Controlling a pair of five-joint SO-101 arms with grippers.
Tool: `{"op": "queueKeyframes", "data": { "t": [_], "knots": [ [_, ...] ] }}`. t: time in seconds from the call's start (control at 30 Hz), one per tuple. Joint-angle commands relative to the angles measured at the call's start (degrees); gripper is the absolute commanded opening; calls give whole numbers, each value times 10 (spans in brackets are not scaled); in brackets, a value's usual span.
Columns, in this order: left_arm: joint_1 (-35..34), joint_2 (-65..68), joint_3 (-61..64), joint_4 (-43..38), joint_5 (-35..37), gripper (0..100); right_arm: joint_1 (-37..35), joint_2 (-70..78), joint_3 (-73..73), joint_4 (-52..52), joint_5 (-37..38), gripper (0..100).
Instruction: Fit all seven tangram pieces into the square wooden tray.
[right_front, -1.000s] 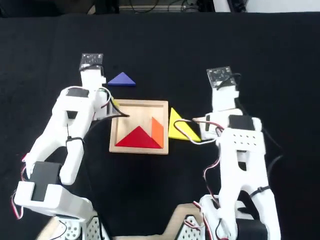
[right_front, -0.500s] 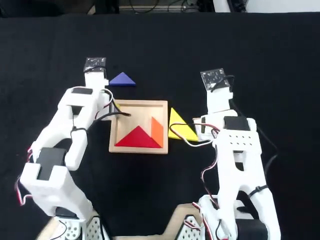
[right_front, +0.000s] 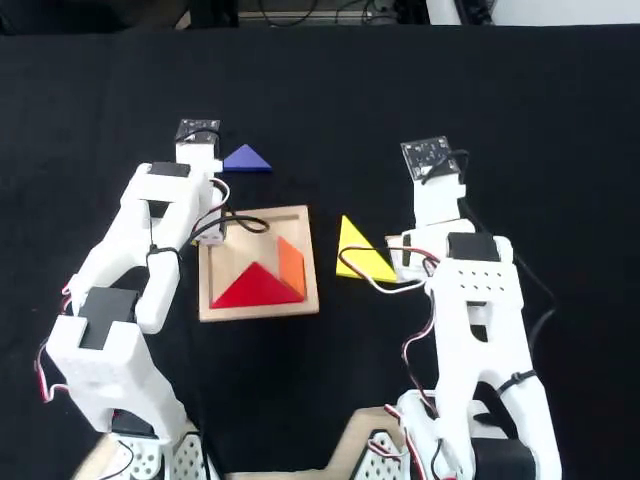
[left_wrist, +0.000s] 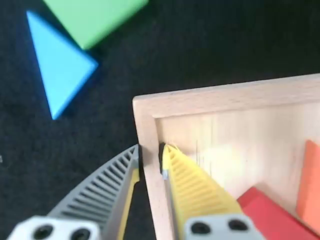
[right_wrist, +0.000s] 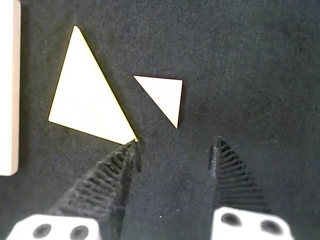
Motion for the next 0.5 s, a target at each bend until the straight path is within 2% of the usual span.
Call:
{"op": "queueKeyframes", "data": {
  "t": [0.0, 0.13, 0.2, 0.3, 0.4, 0.47],
  "knots": [
    [-24, 0, -22, 34, -48, 62, -4, -15, -4, -9, -3, 230],
    [-21, 0, -69, 79, -53, 86, -4, -19, -18, -5, -3, 230],
    [-22, 0, -108, 135, -53, 155, -4, -19, -32, 6, -2, 232],
    [-41, 0, -176, 185, -35, 234, -13, -19, -58, 50, 42, 234],
    [-65, 0, -230, 207, -22, 231, -25, -19, -82, 88, 53, 234],
    [-82, -7, -273, 251, -22, 231, -41, -18, -96, 110, 53, 234]
  ]
}}
